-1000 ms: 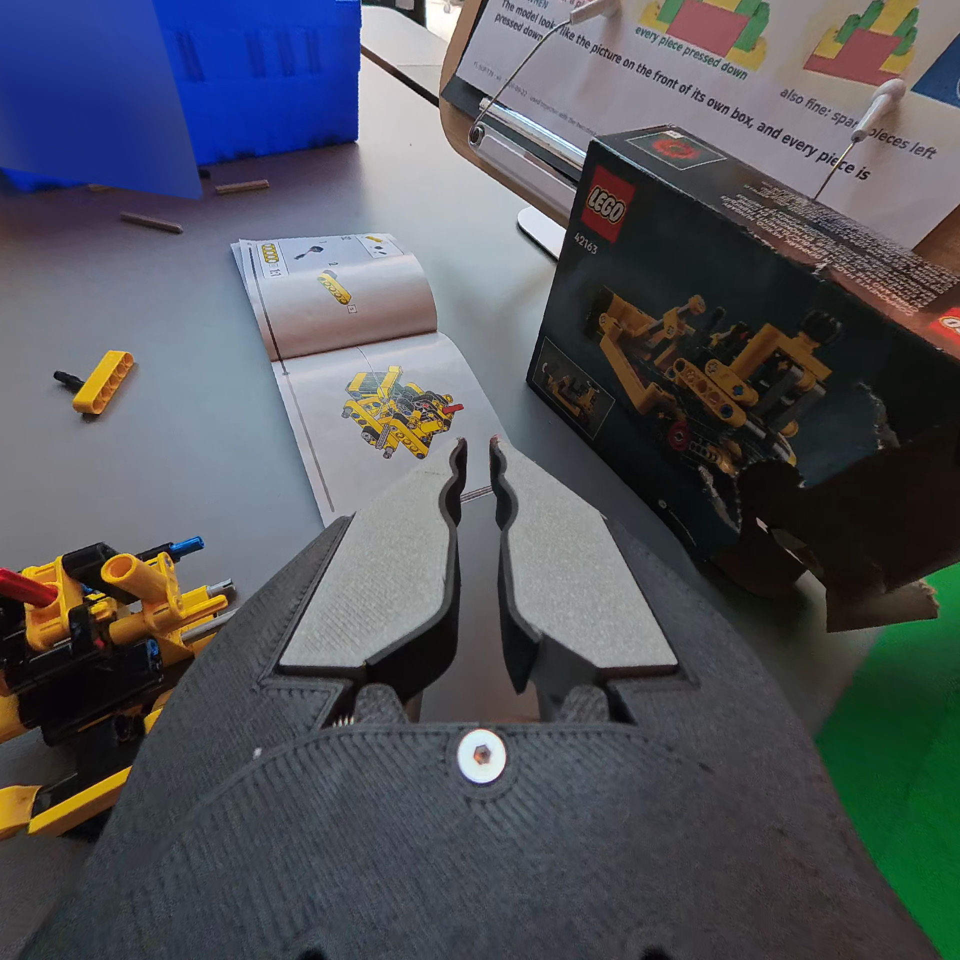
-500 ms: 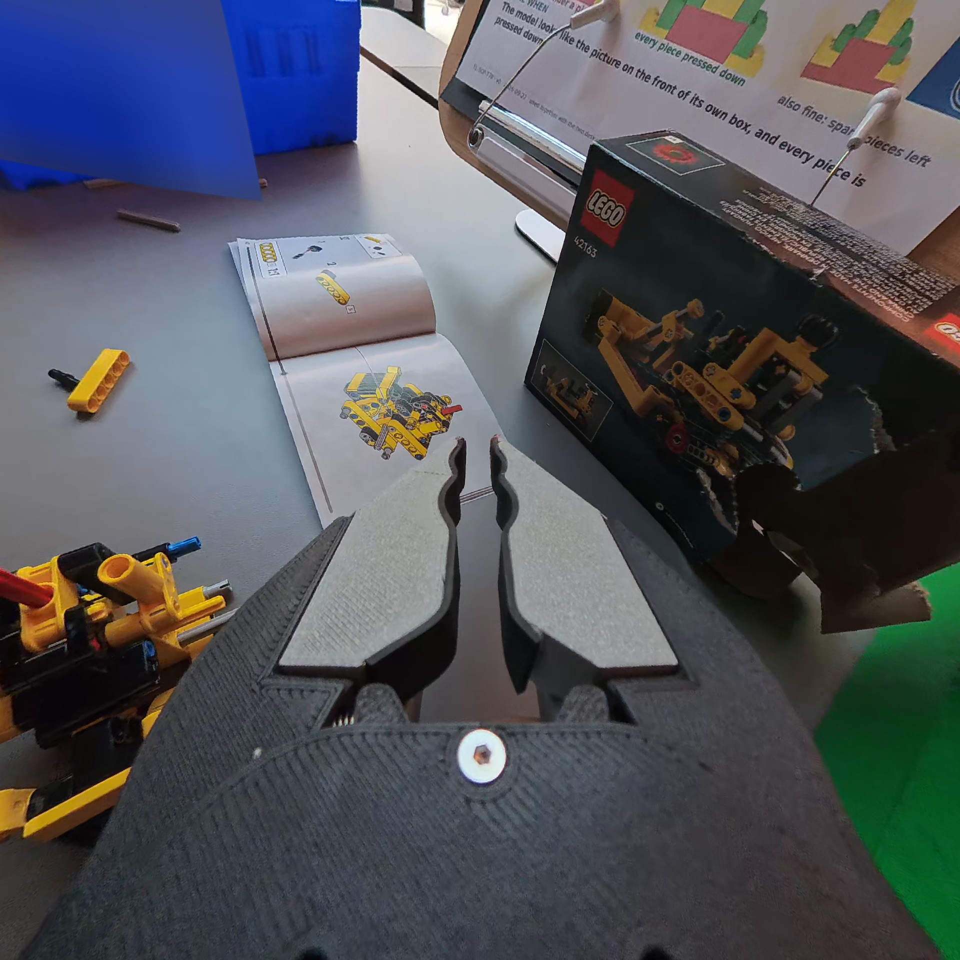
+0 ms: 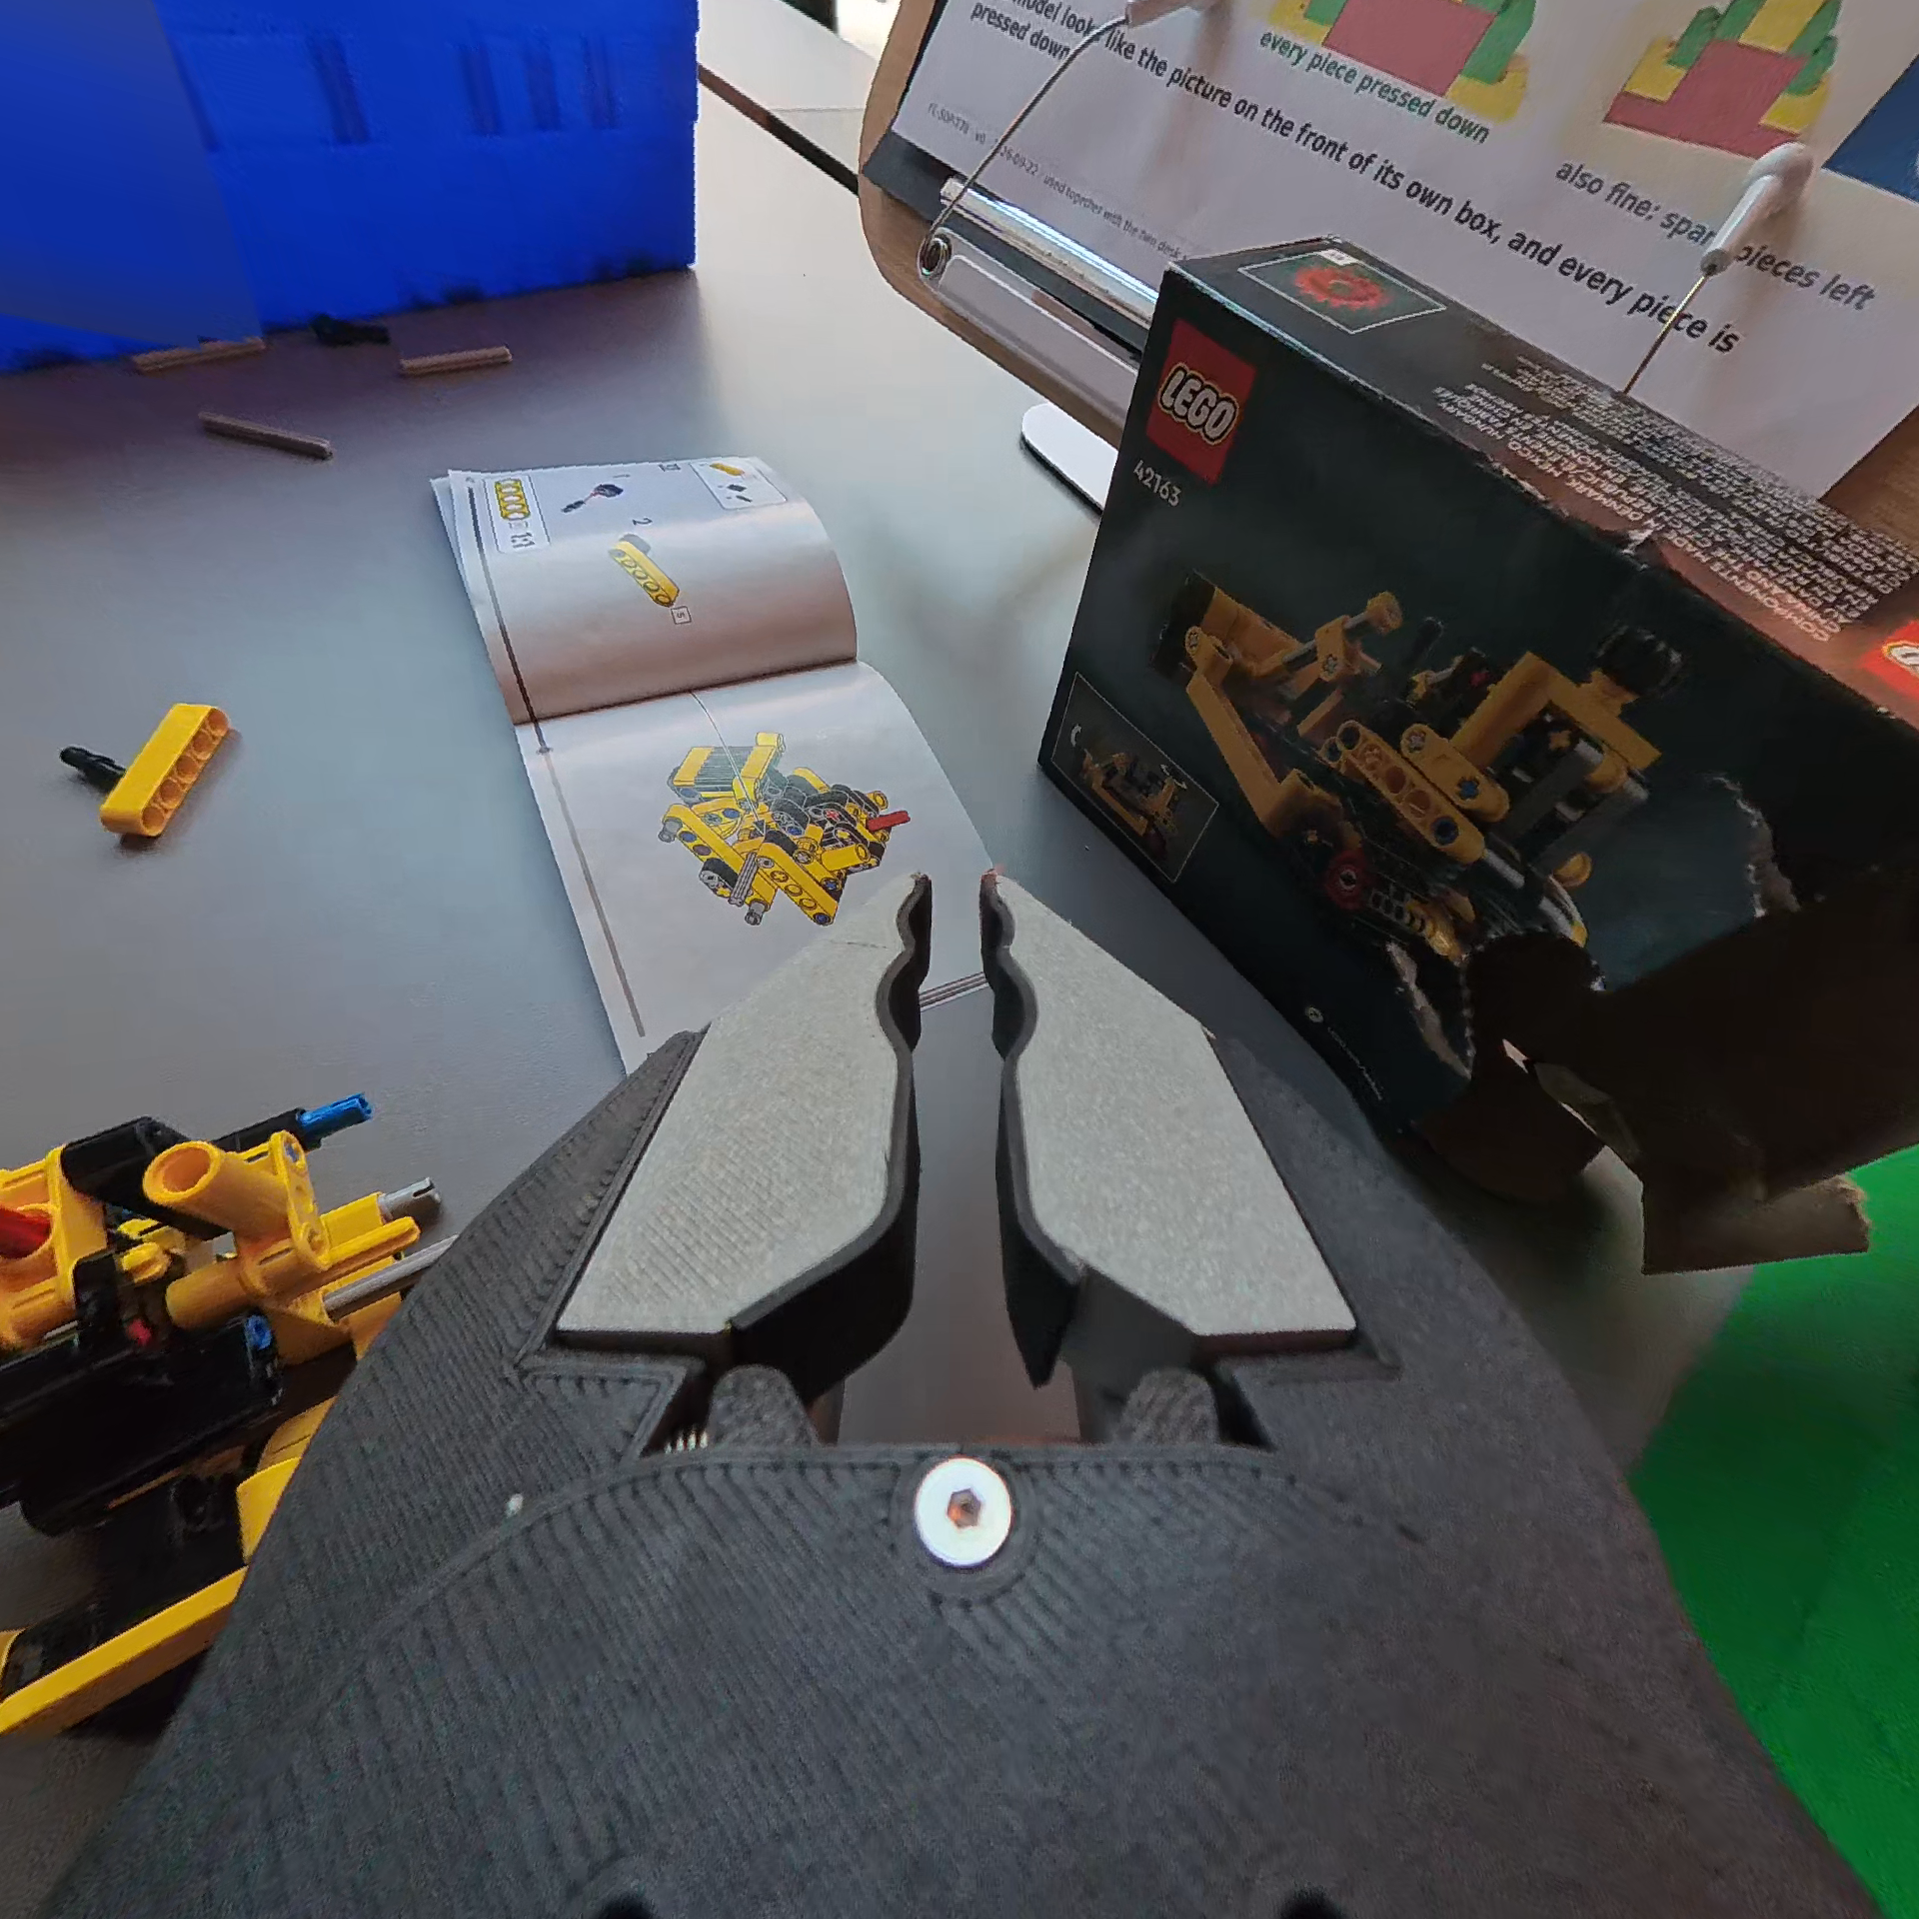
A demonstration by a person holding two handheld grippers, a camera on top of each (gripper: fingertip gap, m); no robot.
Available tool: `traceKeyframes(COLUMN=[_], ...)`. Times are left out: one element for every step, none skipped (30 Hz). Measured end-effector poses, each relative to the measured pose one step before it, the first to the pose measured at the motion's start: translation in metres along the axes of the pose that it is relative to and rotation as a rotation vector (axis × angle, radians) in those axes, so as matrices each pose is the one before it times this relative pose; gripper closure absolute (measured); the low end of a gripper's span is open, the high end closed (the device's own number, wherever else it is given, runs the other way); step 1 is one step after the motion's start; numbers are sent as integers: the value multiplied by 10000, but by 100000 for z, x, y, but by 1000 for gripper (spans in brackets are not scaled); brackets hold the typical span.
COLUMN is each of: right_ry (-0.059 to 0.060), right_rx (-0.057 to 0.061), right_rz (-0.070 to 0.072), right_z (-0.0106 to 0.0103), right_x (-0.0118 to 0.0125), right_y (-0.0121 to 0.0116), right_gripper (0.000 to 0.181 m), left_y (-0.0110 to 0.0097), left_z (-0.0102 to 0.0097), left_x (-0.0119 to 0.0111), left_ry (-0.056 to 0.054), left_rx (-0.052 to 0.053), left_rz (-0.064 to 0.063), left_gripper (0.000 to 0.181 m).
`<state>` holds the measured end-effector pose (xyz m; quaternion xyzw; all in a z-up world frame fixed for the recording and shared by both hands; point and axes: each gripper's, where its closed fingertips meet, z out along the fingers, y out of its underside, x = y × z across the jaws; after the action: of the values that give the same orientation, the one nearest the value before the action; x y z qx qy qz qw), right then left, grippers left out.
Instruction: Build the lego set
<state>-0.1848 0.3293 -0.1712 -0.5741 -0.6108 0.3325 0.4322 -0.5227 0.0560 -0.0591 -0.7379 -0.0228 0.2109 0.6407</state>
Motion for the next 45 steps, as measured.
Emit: traceKeyframes(right_ry=[-2, 12, 9, 6, 2, 2, 3, -3, -14, -19, -11, -11, -18, -18, -21, -20, -9, 3, 8, 2, -3, -5, -4, -3, 2, 4, 1, 1, 3, 1, -3, -4, -2, -1, -5, -4, 3, 20, 32, 37, 33, 22, 18, 13, 3], right_rx=[-28, -18, -13, -17, -11, 3, 9, 0, -14, -18, -2, 13, 5, -10, -17, -23, -19, -7, 2, -1, -5, -3, -4, -2, 5, 7, 1, -3, 0, -1, -5, -2, 6, 9, 4, -3, -1, 10, 17, 25, 42, 55, 61, 63, 57], right_rz=[44, 31, 18, 15, 9, -4, -12, -1, 16, 20, 7, -3, 2, 8, 6, 3, -2, -10, -12, -6, 4, 7, 8, 6, 2, 2, 5, 5, 1, -2, 0, -1, -3, -1, 5, 10, 5, -4, -13, -24, -41, -53, -49, -38, -23], right_z=[35, 40, 36, 29, 13, 1, -5, 0, 11, 23, 19, -2, 4, 13, 21, 16, 18, 12, 3, -2, -2, 8, 8, -1, -6, -9, 1, -1, 9, 4, 5, -1, -6, -7, -5, 8, 0, -12, -22, -27, -45, -61, -53, -76, -55], right_x=[64, 72, 56, 46, 25, -4, -6, -3, -2, 7, 9, 9, -16, -12, -15, -23, -13, 1, -12, -3, 3, -2, 8, 2, 2, 6, 8, 7, 4, 1, -5, -5, -10, 0, 0, 6, 11, 21, 16, 21, -1, -35, -34, -25, -23], right_y=[31, 13, 18, 12, 10, -5, -10, 0, 15, 27, -2, -21, -5, 8, 23, 29, 23, 0, 4, 1, 8, 1, 3, 4, -2, -14, 0, 5, -4, 10, 3, 3, -5, -18, -1, 2, 2, -7, -25, -32, -46, -70, -68, -80, -67], right_gripper=[175, 175, 175, 175, 175, 175, 175, 175, 175, 175, 175, 174, 174, 174, 174, 174, 174, 174, 174, 174, 174, 174, 174, 174, 174, 174, 174, 174, 174, 174, 174, 174, 174, 174, 174, 174, 174, 174, 174, 174, 174, 174, 174, 174, 174], left_y=[252, 353, 295, 193, 97, 35, 66, 70, 42, 78, 98, 81, 52, 30, 14, 4, -16, -7, 26, 4, -29, -21, 10, -36, -26, 26, 27, 4, 4, 7, 9, -7, -12, 35, 61, 75, 94, 57, -44, -90, -58, 12, 34, -23, -139], left_z=[110, 125, 106, 75, 43, 8, 18, 17, 1, 4, 19, 6, 11, 16, 21, 5, -1, -7, 5, -2, -18, -20, 1, -12, -11, 9, -4, -8, -10, 16, 17, 29, 27, 10, -4, 10, 49, 46, 49, 52, 106, 163, 193, 187, 133], left_x=[21, -127, -116, 16, 44, 9, -30, -2, -35, -79, -123, -53, -1, -21, 53, 45, 8, -10, 25, 13, -2, -15, -38, -6, 28, 8, -37, -1, 5, 37, 91, 110, 90, 79, 92, 151, 187, 176, 216, 241, 234, 205, 109, 30, 42], left_ry=[-9, -96, -85, 11, 25, 0, -19, 4, -8, -30, -43, 9, 29, 9, 35, 12, -20, -26, 9, 11, -7, -6, -13, 0, 26, 21, -13, -2, 8, 14, 40, 39, 17, 18, 43, 108, 152, 149, 143, 130, 104, 72, 8, -35, -41], left_rx=[-139, -196, -163, -85, -32, -11, -34, -32, -14, -28, -44, -35, -17, -17, -1, -9, 10, -2, -16, -3, 24, 13, -1, 24, 24, -16, -17, 5, -1, -12, -16, -8, -6, -32, -52, -66, -84, -58, 12, 36, 8, -57, -113, -103, -52], left_rz=[-25, -24, -13, 9, -5, -13, -12, 11, 15, -1, -26, -35, -45, -59, -36, -5, 22, 19, 9, 3, 1, -8, -15, -9, -2, -4, 1, 10, 5, 2, -5, -18, -20, 2, -15, -81, -140, -188, -204, -169, -102, -26, 50, 81, 52], left_gripper=[165, 166, 166, 165, 165, 165, 165, 165, 166, 166, 166, 166, 166, 167, 167, 167, 167, 168, 167, 167, 168, 168, 168, 168, 168, 168, 168, 168, 168, 168, 168, 168, 168, 168, 168, 168, 167, 167, 167, 166, 166, 167, 167, 166, 166])
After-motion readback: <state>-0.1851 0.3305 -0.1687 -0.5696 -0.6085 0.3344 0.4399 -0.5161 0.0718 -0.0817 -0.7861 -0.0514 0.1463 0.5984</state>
